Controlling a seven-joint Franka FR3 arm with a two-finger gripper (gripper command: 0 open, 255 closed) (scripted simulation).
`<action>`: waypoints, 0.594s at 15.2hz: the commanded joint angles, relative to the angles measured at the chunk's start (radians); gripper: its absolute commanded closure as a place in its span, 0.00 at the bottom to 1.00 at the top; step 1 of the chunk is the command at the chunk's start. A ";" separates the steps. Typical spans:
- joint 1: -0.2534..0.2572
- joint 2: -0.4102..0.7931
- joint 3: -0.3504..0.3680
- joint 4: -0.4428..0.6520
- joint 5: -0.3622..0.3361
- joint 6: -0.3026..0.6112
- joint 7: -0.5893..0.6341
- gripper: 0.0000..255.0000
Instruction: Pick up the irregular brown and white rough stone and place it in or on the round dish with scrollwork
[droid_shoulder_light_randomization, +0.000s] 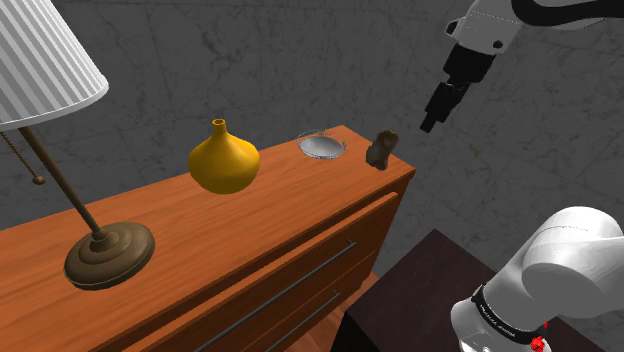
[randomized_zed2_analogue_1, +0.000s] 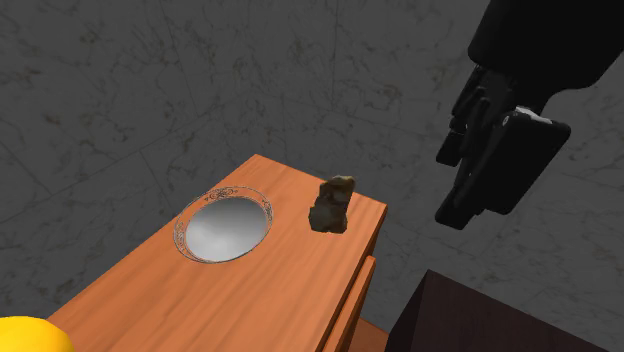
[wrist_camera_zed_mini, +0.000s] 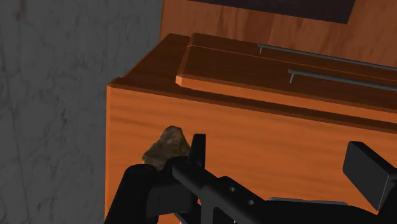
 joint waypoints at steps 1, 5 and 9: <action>0.000 0.000 0.000 0.000 0.000 0.000 0.000 0.00; 0.014 0.010 -0.062 -0.106 -0.041 0.213 -0.140 0.00; 0.036 0.063 -0.135 -0.176 -0.068 0.436 -0.282 0.00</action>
